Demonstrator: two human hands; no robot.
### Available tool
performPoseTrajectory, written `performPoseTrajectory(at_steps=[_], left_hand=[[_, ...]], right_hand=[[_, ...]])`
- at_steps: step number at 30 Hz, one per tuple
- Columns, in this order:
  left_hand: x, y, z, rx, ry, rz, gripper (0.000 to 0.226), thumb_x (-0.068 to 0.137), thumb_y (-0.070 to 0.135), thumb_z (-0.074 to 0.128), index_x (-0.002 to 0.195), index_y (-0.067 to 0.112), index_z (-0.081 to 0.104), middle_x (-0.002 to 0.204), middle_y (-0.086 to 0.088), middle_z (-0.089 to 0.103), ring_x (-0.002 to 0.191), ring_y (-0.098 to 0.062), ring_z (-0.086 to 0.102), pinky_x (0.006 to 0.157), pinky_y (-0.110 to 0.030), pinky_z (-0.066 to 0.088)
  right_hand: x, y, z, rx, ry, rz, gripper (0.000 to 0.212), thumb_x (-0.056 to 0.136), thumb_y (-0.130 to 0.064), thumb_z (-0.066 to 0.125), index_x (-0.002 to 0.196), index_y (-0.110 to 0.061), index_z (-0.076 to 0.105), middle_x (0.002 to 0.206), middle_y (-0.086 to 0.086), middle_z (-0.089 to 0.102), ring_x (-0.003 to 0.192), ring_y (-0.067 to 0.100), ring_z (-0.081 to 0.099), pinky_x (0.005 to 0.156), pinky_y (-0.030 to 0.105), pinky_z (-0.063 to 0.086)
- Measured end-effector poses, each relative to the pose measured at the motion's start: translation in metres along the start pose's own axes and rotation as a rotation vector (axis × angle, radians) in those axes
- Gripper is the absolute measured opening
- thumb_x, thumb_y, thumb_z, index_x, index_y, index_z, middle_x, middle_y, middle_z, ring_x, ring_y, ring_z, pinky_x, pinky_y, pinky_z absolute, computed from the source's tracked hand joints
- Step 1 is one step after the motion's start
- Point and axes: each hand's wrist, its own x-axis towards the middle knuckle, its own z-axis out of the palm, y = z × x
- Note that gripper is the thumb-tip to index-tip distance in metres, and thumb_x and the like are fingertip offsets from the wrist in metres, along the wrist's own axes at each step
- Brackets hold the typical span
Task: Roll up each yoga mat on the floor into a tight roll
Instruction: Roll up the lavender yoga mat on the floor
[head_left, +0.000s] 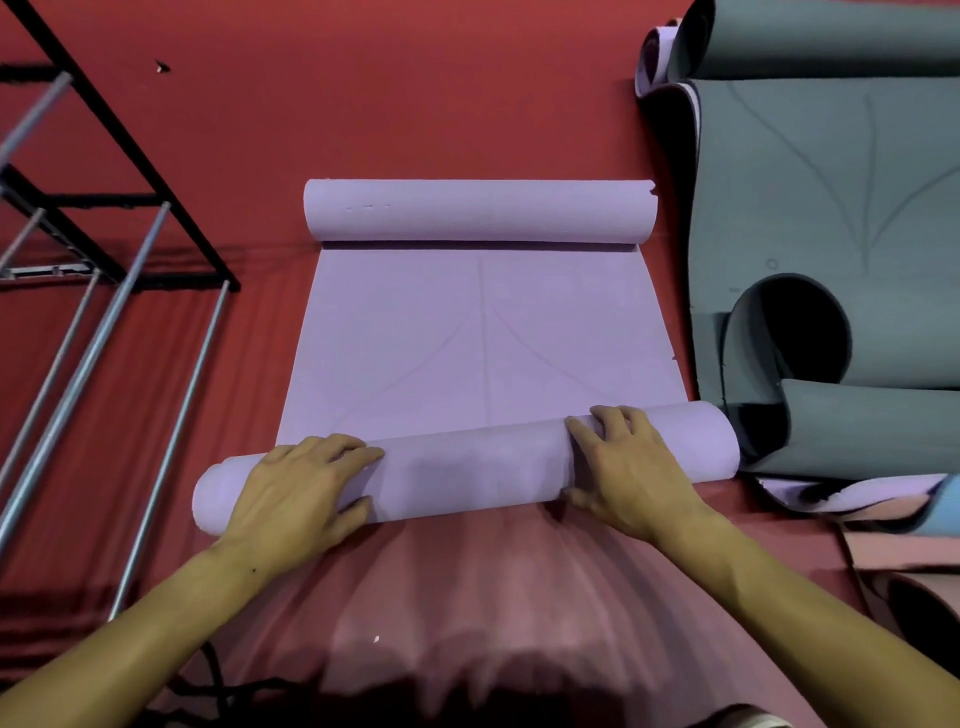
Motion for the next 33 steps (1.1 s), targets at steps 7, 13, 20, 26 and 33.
performPoseTrajectory(at_steps=[7, 13, 20, 26, 33], left_hand=[[0.003, 0.016, 0.002, 0.048, 0.057, -0.048, 0.086, 0.069, 0.073, 0.062, 0.138, 0.022, 0.065, 0.135, -0.001, 0.066, 0.118, -0.026, 0.067, 0.1, -0.049, 0.05], [0.008, 0.018, 0.019, 0.129, -0.002, -0.084, 0.119, 0.066, 0.093, 0.058, 0.155, 0.015, 0.045, 0.151, -0.007, 0.052, 0.137, -0.032, 0.051, 0.112, -0.059, 0.035], [0.021, 0.005, 0.026, 0.153, -0.039, -0.069, 0.111, 0.059, 0.047, 0.092, 0.154, 0.016, 0.044, 0.145, -0.007, 0.056, 0.126, -0.035, 0.056, 0.106, -0.057, 0.045], [0.028, -0.005, 0.013, 0.116, -0.095, -0.033, 0.098, 0.051, 0.058, 0.081, 0.14, 0.025, 0.057, 0.123, 0.004, 0.068, 0.099, -0.028, 0.067, 0.082, -0.043, 0.054], [0.013, -0.002, 0.006, 0.103, -0.197, 0.016, 0.088, 0.05, 0.072, 0.066, 0.128, 0.03, 0.064, 0.1, 0.011, 0.069, 0.079, -0.024, 0.067, 0.061, -0.034, 0.051]], right_hand=[[0.007, -0.001, 0.008, -0.004, 0.122, 0.021, 0.109, 0.066, -0.089, 0.053, 0.148, -0.017, 0.053, 0.133, 0.013, 0.056, 0.117, 0.037, 0.052, 0.108, 0.052, 0.043], [0.02, 0.0, 0.011, -0.072, 0.077, 0.011, 0.127, 0.055, -0.084, 0.06, 0.158, -0.012, 0.036, 0.138, 0.012, 0.054, 0.127, 0.036, 0.049, 0.115, 0.056, 0.033], [0.032, 0.009, 0.021, -0.15, 0.103, 0.017, 0.095, 0.062, -0.041, 0.089, 0.143, -0.017, 0.045, 0.147, 0.017, 0.044, 0.133, 0.043, 0.042, 0.12, 0.059, 0.02], [0.026, 0.014, 0.017, -0.091, 0.122, -0.003, 0.101, 0.058, -0.059, 0.086, 0.142, -0.021, 0.046, 0.128, 0.006, 0.054, 0.113, 0.031, 0.052, 0.107, 0.048, 0.04], [0.007, 0.015, 0.02, -0.006, 0.115, -0.051, 0.091, 0.055, -0.056, 0.084, 0.132, -0.019, 0.051, 0.123, 0.001, 0.059, 0.111, 0.028, 0.056, 0.106, 0.045, 0.042]])
